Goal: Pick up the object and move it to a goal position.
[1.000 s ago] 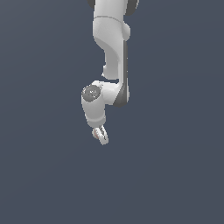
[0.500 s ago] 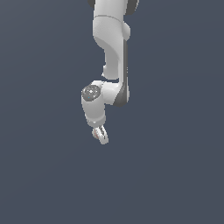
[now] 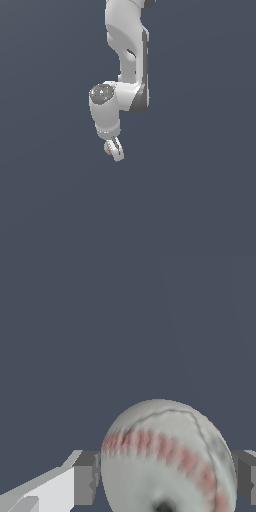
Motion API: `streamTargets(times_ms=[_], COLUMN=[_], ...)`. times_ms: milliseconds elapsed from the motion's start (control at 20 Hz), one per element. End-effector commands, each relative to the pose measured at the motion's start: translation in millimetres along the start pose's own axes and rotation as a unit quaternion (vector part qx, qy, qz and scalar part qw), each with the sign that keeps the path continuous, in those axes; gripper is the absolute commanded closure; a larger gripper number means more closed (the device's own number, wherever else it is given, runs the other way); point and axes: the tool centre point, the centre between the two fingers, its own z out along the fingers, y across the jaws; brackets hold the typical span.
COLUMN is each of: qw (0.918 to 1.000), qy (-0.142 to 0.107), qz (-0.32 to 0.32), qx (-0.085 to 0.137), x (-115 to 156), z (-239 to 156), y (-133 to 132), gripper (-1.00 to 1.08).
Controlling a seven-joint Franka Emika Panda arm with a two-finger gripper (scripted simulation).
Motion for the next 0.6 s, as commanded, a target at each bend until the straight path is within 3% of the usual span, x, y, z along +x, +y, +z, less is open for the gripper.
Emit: streamTargets(times_ms=[0, 550], qw=[1.0000, 1.0000], qy=[0.001, 0.001], qz=[0.000, 0.001], qx=[0.001, 0.001], x=[1, 5], z=[-23, -145], y=[-3, -18], gripper=[1.08, 1.08])
